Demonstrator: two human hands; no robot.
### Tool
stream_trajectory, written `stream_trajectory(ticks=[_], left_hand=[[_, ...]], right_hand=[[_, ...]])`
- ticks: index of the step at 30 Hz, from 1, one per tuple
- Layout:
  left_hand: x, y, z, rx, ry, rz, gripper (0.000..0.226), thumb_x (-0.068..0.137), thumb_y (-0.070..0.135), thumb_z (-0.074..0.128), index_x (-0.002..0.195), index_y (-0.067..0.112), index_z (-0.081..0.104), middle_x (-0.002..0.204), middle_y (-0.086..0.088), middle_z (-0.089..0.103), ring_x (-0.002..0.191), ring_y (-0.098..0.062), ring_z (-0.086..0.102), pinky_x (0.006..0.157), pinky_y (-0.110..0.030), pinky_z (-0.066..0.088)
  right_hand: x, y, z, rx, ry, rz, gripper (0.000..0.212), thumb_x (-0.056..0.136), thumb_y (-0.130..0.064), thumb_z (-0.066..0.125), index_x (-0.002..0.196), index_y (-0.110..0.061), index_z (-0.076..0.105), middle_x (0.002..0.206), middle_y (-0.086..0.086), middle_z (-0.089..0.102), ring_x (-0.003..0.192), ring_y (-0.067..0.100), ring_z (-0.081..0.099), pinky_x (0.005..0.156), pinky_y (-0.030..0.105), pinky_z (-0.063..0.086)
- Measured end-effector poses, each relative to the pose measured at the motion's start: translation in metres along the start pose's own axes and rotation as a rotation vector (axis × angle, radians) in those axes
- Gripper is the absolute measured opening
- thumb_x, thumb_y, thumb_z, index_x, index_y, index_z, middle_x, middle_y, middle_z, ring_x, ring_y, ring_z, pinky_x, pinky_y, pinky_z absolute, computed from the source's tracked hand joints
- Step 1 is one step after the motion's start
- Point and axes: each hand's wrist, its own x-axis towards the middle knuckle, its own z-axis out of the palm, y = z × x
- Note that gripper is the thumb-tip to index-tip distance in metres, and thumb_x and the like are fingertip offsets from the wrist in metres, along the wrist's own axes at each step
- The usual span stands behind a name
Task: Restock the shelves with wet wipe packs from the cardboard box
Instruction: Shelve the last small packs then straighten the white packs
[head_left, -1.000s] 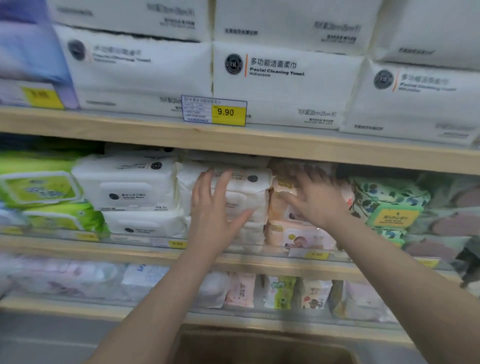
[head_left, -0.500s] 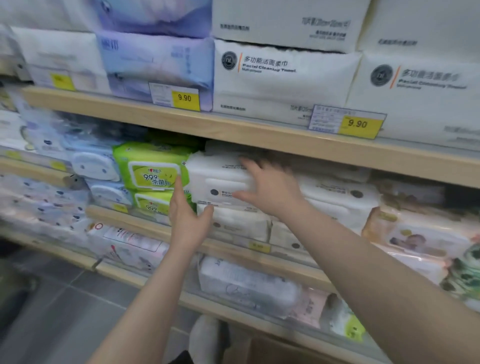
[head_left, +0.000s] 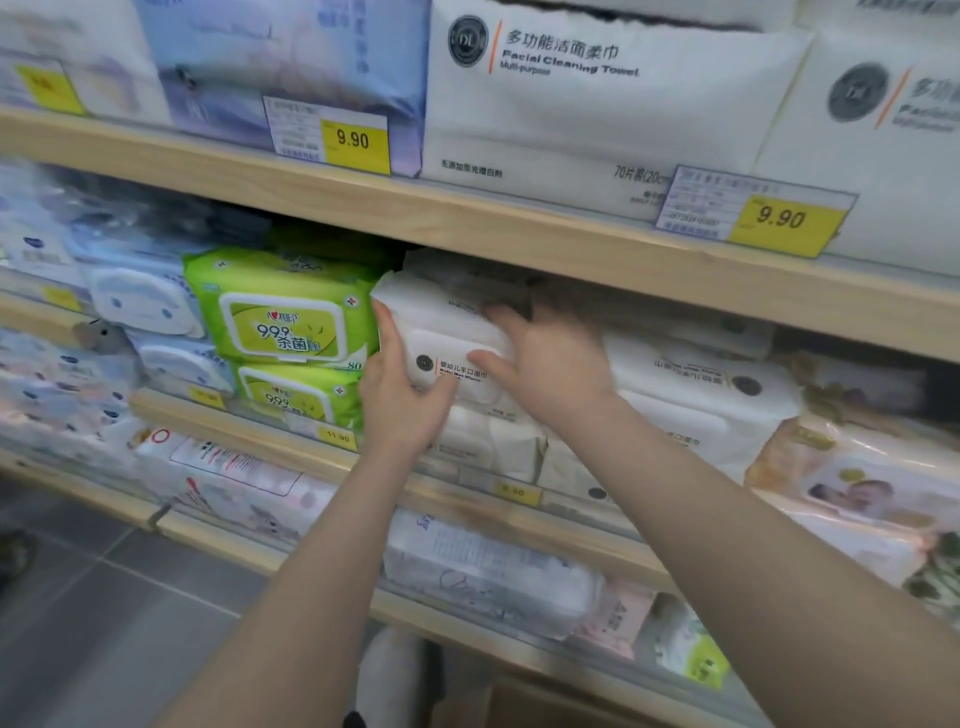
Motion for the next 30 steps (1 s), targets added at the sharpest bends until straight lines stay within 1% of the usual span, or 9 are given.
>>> stream_trajectory(ticks=[5, 8, 10, 12, 15, 19, 22, 25, 30], left_hand=[[0.002, 0.0, -0.003, -0.022, -0.043, 0.001, 0.1, 0.074, 0.043, 0.055, 0.141, 0.047, -0.019, 0.146, -0.017, 0.034, 0.12, -0.042, 0.046, 0.101, -0.052, 0.039], [-0.014, 0.019, 0.002, 0.089, 0.077, 0.079, 0.096, 0.081, 0.037, 0.058, 0.15, 0.024, -0.006, 0.154, -0.022, 0.01, 0.14, -0.04, 0.015, 0.114, -0.049, 0.018], [-0.025, 0.033, 0.01, 0.154, 0.095, 0.259, 0.089, 0.076, 0.046, 0.055, 0.149, 0.03, 0.007, 0.156, -0.02, 0.0, 0.142, -0.039, 0.002, 0.111, -0.054, 0.015], [-0.03, 0.039, 0.022, 0.243, 0.026, 0.418, 0.08, 0.073, 0.054, 0.057, 0.144, 0.037, 0.022, 0.156, -0.016, 0.0, 0.142, -0.039, -0.003, 0.107, -0.061, 0.02], [-0.03, 0.038, 0.035, 0.274, -0.013, 0.445, 0.072, 0.072, 0.052, 0.069, 0.135, 0.035, 0.038, 0.155, -0.018, 0.006, 0.141, -0.041, -0.008, 0.103, -0.07, 0.023], [-0.025, 0.035, 0.045, 0.273, 0.062, 0.457, 0.067, 0.07, 0.041, 0.076, 0.126, 0.033, 0.041, 0.152, -0.021, 0.018, 0.14, -0.046, -0.002, 0.1, -0.072, 0.023], [-0.026, 0.037, 0.046, 0.279, 0.07, 0.461, 0.066, 0.071, 0.041, 0.075, 0.126, 0.033, 0.04, 0.151, -0.021, 0.018, 0.139, -0.046, -0.001, 0.101, -0.071, 0.021], [-0.028, 0.037, 0.038, 0.25, 0.029, 0.468, 0.063, 0.073, 0.052, 0.063, 0.129, 0.033, 0.042, 0.152, -0.018, 0.017, 0.142, -0.041, -0.003, 0.106, -0.064, 0.02], [-0.029, 0.027, -0.017, -0.046, 0.006, 0.331, 0.063, 0.085, 0.043, 0.056, 0.141, 0.027, 0.034, 0.155, -0.01, 0.014, 0.144, -0.018, 0.009, 0.111, -0.029, 0.018]], right_hand=[[-0.001, 0.005, -0.01, 0.03, -0.063, -0.002, 0.054, 0.088, -0.057, 0.049, 0.136, -0.033, 0.044, 0.137, 0.009, 0.042, 0.126, 0.029, 0.036, 0.095, 0.036, 0.034], [-0.023, 0.018, -0.022, 0.008, -0.041, 0.004, 0.062, 0.085, -0.056, 0.053, 0.14, -0.033, 0.038, 0.134, 0.008, 0.047, 0.121, 0.03, 0.042, 0.094, 0.039, 0.035], [-0.043, 0.035, -0.026, -0.077, 0.051, 0.042, 0.07, 0.076, -0.059, 0.062, 0.136, -0.029, 0.044, 0.123, 0.01, 0.056, 0.11, 0.035, 0.05, 0.09, 0.044, 0.04], [-0.06, 0.057, -0.025, -0.149, 0.061, 0.106, 0.078, 0.064, -0.064, 0.068, 0.131, -0.027, 0.05, 0.113, 0.011, 0.06, 0.102, 0.036, 0.055, 0.09, 0.049, 0.042], [-0.074, 0.08, -0.017, -0.218, -0.006, 0.106, 0.086, 0.055, -0.069, 0.065, 0.128, -0.026, 0.052, 0.109, 0.01, 0.061, 0.098, 0.035, 0.058, 0.084, 0.047, 0.046], [-0.068, 0.088, -0.012, -0.248, 0.03, 0.075, 0.083, 0.05, -0.071, 0.056, 0.117, -0.023, 0.059, 0.093, 0.009, 0.064, 0.081, 0.033, 0.061, 0.067, 0.039, 0.047], [-0.065, 0.089, -0.008, -0.233, 0.025, 0.064, 0.083, 0.05, -0.071, 0.055, 0.118, -0.023, 0.058, 0.096, 0.01, 0.064, 0.083, 0.033, 0.061, 0.07, 0.04, 0.047], [-0.065, 0.088, -0.012, -0.21, -0.016, 0.069, 0.083, 0.053, -0.073, 0.056, 0.118, -0.022, 0.058, 0.1, 0.011, 0.063, 0.086, 0.035, 0.06, 0.073, 0.043, 0.048], [-0.055, 0.047, -0.029, -0.089, 0.015, 0.056, 0.074, 0.073, -0.072, 0.04, 0.125, -0.021, 0.052, 0.111, 0.009, 0.061, 0.099, 0.034, 0.057, 0.088, 0.048, 0.043]])
